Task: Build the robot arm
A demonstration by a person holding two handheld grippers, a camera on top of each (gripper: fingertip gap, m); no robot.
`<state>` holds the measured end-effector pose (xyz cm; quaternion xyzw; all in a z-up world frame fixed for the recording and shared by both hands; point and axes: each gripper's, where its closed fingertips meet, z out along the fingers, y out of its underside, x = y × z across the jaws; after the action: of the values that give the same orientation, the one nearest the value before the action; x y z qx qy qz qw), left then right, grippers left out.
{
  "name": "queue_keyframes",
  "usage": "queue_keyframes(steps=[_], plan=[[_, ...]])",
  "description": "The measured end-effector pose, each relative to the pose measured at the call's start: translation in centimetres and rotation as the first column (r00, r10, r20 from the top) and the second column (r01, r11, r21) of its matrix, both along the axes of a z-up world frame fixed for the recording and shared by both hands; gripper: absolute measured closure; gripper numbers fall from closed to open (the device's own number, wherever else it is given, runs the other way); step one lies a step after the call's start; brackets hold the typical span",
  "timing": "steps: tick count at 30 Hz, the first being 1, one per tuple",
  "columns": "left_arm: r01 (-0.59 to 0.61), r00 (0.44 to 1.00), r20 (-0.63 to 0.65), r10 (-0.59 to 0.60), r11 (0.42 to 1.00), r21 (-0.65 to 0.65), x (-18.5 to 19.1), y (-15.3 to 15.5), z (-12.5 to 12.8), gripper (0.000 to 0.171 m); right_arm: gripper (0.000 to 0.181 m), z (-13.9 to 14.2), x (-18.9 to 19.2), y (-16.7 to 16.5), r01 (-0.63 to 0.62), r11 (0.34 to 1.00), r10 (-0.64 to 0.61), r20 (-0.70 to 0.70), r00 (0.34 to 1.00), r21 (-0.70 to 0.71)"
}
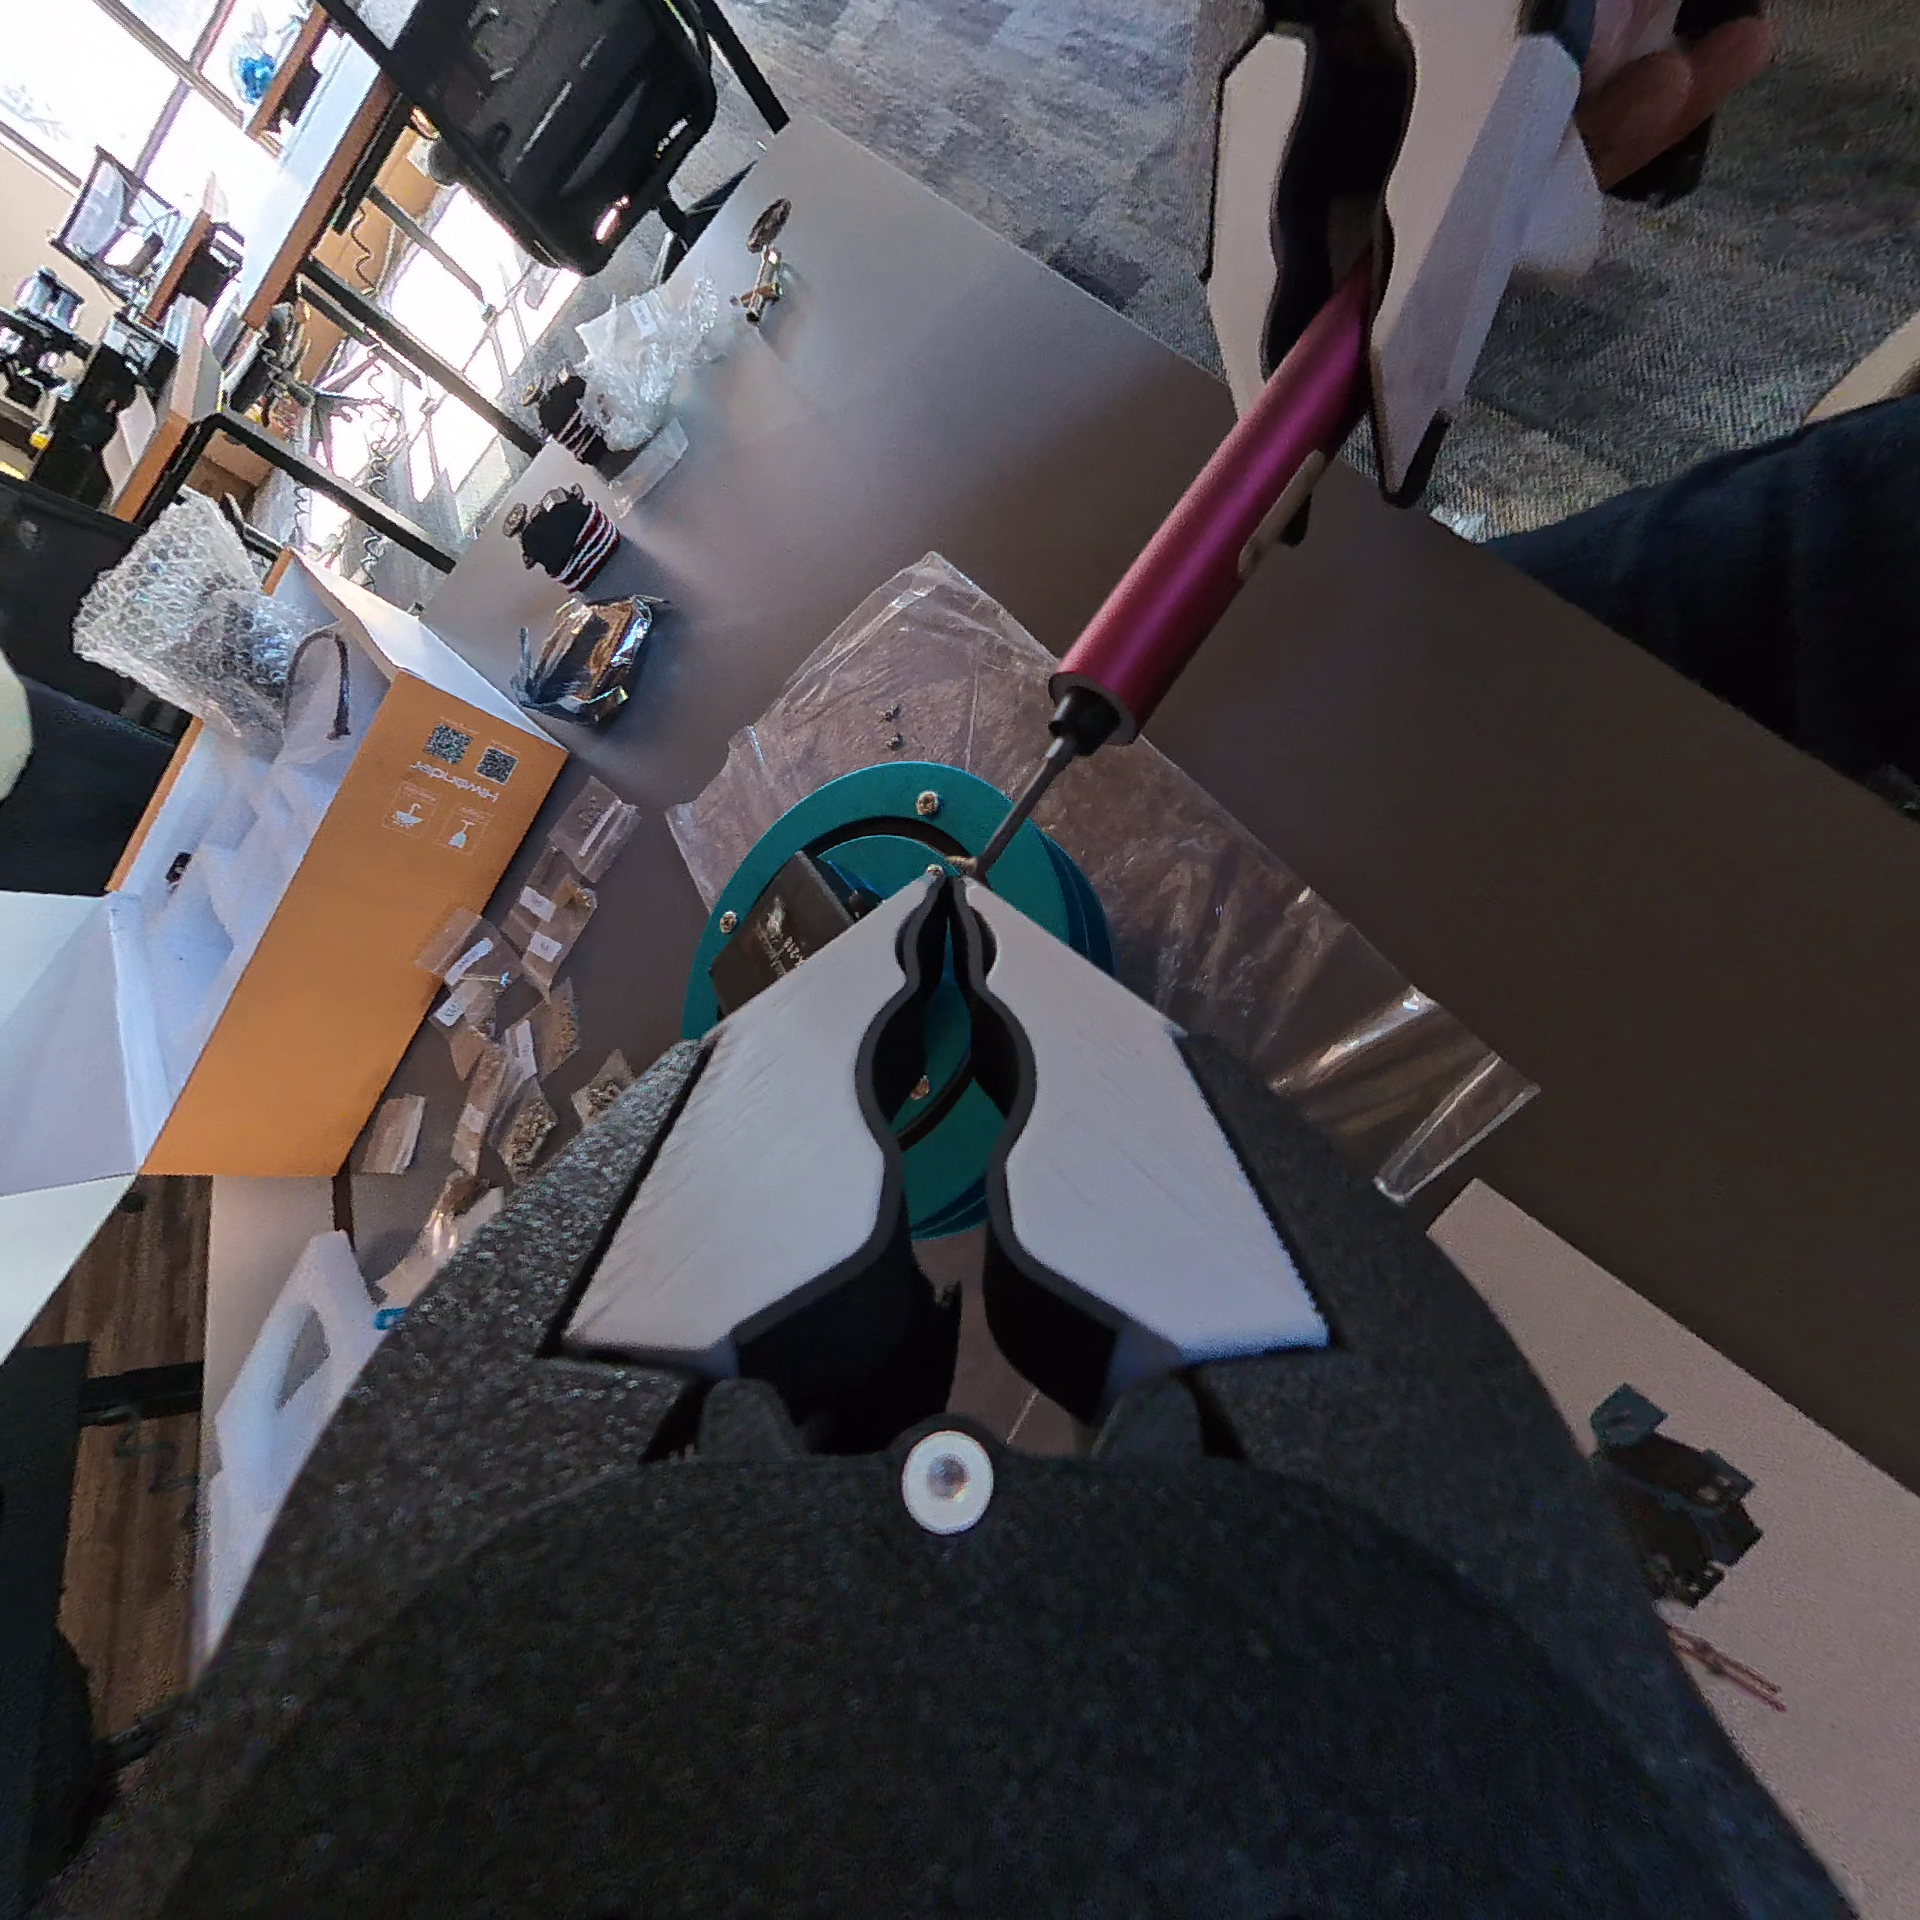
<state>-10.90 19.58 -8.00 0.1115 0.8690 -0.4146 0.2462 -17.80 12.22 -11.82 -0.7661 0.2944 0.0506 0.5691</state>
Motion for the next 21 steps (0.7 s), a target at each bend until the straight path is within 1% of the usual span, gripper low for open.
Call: queue_keyframes(steps=[3, 7, 11, 12, 14, 16, 18, 19, 21], plan=[[0.019, 1.000, 0.019, -0.019, 0.999, 0.029, -0.2, 0.1, -0.2, 0.171, 0.162, -0.1, 0.0, 0.1, 0.002, 1.000, -0.002, 0.006, 1.000, -0.002], [0.026, 1.000, 0.007, -0.026, 0.999, 0.044, -0.4, 0.1, -0.6, 0.171, 0.162, -0.1, 0.1, 0.0, 0.003, 1.000, -0.003, 0.004, 1.000, 0.000], [-0.003, 1.000, 0.015, 0.002, 0.999, 0.051, 0.1, 0.5, -0.7, 0.171, 0.162, -0.1, 0.0, 0.0, 0.000, 1.000, 0.000, 0.005, 1.000, -0.002], [-0.012, 1.000, -0.002, 0.012, 0.999, 0.040, 0.3, 0.6, -0.6, 0.169, 0.162, -0.2, -0.1, -0.1, 0.000, 1.000, 0.000, 0.007, 1.000, -0.008], [-0.040, 0.992, -0.123, 0.040, 0.999, 0.008, 0.3, 0.9, -0.5, 0.162, 0.162, -0.2, -0.1, -0.2, 0.004, 1.000, -0.004, 0.024, 1.000, -0.021], [-0.090, 0.952, -0.298, 0.067, 0.994, -0.063, 0.1, 0.9, 0.0, 0.157, 0.162, 0.0, -0.2, -0.2, 0.008, 0.999, -0.007, 0.051, 0.999, -0.034], [-0.160, 0.876, -0.478, 0.069, 0.975, -0.154, -0.5, 0.7, 0.8, 0.155, 0.162, 0.1, -0.2, -0.1, 0.017, 0.998, -0.012, 0.092, 0.996, -0.052], [-0.193, 0.835, -0.547, 0.060, 0.963, -0.190, -0.9, 0.6, 1.1, 0.155, 0.162, 0.1, -0.3, 0.0, 0.022, 0.998, -0.015, 0.109, 0.994, -0.063], [-0.270, 0.763, -0.645, 0.050, 0.931, -0.247, -1.3, 0.5, 1.4, 0.155, 0.162, 0.1, -0.3, 0.2, 0.026, 0.997, -0.016, 0.134, 0.991, -0.075]])
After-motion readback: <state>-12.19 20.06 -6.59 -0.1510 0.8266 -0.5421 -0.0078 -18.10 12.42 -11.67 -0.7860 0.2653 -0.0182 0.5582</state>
